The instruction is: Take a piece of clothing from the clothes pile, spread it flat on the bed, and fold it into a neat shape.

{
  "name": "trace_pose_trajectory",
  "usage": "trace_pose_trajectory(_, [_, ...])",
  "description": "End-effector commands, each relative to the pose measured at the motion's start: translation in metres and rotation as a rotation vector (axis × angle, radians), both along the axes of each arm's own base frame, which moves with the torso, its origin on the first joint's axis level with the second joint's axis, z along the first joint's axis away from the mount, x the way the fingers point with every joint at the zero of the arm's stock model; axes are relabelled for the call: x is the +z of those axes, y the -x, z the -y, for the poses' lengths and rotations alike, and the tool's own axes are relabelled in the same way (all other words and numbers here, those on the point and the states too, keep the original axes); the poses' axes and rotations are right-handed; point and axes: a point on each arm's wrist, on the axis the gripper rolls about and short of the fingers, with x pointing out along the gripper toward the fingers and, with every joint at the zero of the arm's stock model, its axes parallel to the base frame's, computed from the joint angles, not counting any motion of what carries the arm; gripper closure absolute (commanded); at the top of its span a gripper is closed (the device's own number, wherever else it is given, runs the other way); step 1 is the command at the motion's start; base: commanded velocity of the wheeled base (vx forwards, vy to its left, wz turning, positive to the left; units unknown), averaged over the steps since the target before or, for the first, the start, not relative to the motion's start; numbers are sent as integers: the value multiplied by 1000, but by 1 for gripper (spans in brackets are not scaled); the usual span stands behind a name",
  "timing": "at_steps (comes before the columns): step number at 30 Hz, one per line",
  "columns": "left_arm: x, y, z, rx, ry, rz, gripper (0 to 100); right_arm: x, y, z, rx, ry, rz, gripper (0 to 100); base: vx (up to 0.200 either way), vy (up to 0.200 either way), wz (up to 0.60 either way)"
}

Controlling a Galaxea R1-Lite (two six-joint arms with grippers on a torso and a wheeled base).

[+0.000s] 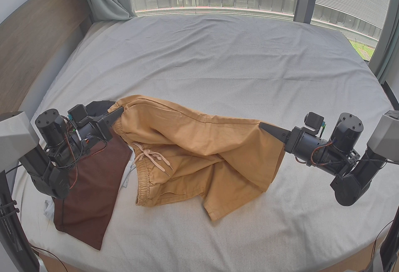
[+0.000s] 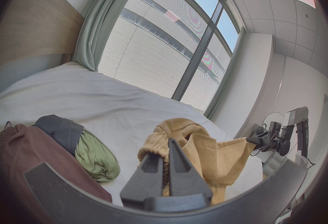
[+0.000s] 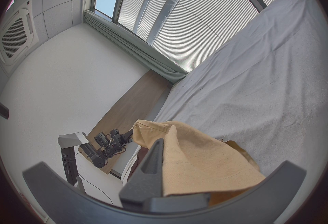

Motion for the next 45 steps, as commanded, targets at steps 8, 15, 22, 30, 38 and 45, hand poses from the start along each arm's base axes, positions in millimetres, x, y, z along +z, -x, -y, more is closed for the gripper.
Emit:
trace_pose_trajectory(8, [6,0,-2,6,2,24,100,8,-4,9,-31,-10,31,100,0,0,0])
trace_pose_trajectory(15, [8,-2,-4,11,2,33,100,10,-7,15,-49,-11,40,100,0,0,0])
trace_pose_trajectory(22, [10,-4,-8,25,2,46,100,12,-11,22,-69,-13,51,100,0,0,0])
trace_pose_trajectory(30, [11,-6,-14,40,0,49,100,14,-16,31,-99,-12,63,100,0,0,0])
trace_pose_trajectory(38, [11,-9,-19,55,2,56,100,15,-17,34,-108,-12,68,100,0,0,0])
trace_pose_trajectory(45, [11,-9,-21,64,3,54,100,15,-20,42,-133,-10,71,100,0,0,0])
